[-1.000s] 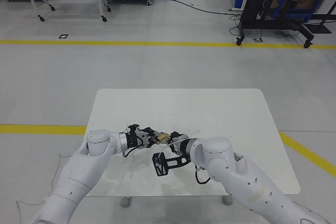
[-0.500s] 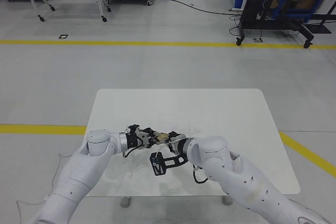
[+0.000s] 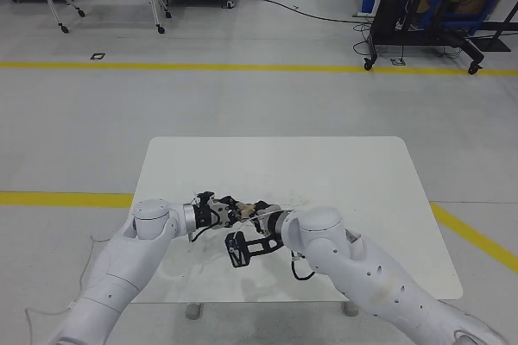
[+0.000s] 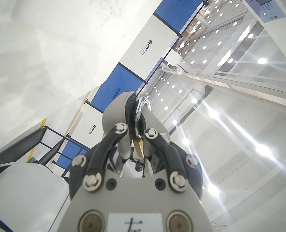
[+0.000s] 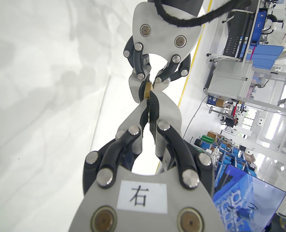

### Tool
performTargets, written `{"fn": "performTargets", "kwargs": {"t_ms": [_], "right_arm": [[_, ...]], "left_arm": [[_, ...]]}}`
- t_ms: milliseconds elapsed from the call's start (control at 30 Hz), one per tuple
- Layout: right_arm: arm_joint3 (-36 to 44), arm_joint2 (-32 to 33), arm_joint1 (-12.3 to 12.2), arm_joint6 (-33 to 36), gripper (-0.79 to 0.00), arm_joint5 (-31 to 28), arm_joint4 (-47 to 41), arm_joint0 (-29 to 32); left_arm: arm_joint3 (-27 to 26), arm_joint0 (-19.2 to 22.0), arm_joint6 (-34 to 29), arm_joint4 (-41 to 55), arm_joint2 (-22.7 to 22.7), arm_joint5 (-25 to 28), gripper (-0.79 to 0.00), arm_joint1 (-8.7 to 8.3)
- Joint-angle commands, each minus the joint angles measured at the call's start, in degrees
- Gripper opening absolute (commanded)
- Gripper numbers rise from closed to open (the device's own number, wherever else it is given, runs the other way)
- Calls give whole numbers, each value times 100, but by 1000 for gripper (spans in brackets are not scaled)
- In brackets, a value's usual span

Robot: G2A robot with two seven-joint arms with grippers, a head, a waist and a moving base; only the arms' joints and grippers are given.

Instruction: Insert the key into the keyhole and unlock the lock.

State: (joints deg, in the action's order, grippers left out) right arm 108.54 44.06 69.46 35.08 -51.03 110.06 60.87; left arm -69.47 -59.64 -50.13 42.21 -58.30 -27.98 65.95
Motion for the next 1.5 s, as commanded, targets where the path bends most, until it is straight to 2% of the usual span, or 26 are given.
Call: {"fn": "performTargets", "kwargs": {"t_ms": [0, 33, 67, 167, 200, 233, 300, 333, 367, 400, 433, 467, 533, 633, 867, 967, 1233, 1467], "right_arm": [[65, 72, -9, -55, -114, 27, -56, 50], [99, 118, -18, -90, -43, 42, -80, 81], [142, 180, -27, -145, -9, 75, -121, 117], [264, 437, -71, -367, 0, 194, -264, 263], [304, 543, -91, -467, -31, 243, -315, 328], [335, 666, -112, -563, -148, 311, -374, 400], [394, 912, -150, -792, -283, 473, -551, 572], [428, 1042, -168, -944, -406, 564, -672, 665], [447, 1174, -187, -1105, -459, 652, -794, 765], [452, 1320, -201, -1317, -570, 781, -1001, 881], [440, 1453, -216, -1525, -739, 861, -1207, 994], [380, 1594, -226, -1816, -785, 917, -1563, 1119], [121, 1810, -244, -2128, -785, 876, -2188, 1289], [-363, 1835, -230, -2228, -785, 690, -3033, 1311], [-1447, 1627, -142, -2135, -785, 271, -4795, 836], [-1732, 1536, -122, -1903, -785, 359, -5027, 689], [-2131, 1469, -98, -1936, -785, 376, -5500, 516], [-2024, 1542, -119, -2021, -785, 401, -5629, 524]], "left_arm": [[11, 2, 25, 17, -9, 10, -785, 2], [14, 3, 38, 28, -14, 14, -785, 3], [25, 4, 63, 48, -27, 23, -785, 4], [46, 6, 141, 78, -43, 24, -785, 10], [47, 6, 159, 83, -40, 13, -785, 12], [56, 11, 174, 84, -39, -2, -785, 13], [90, 21, 233, 102, -43, -15, -785, 19], [104, 28, 254, 117, -43, -15, -785, 23], [124, 35, 275, 140, -45, -17, -785, 28], [150, 42, 304, 179, -56, -11, -785, 33], [173, 47, 339, 216, -66, 1, -785, 39], [193, 50, 409, 252, -85, 36, -785, 46], [194, 39, 511, 354, -125, 175, -785, 62], [119, -18, 688, 298, -170, 590, -785, 72], [-50, -169, 379, 129, -263, 1194, -785, 45], [-107, -206, 186, 110, -281, 1227, -785, 34], [-191, -260, 91, -3, -310, 1243, -785, 19], [-272, -335, 312, -76, -373, 1567, -785, 27]]}}
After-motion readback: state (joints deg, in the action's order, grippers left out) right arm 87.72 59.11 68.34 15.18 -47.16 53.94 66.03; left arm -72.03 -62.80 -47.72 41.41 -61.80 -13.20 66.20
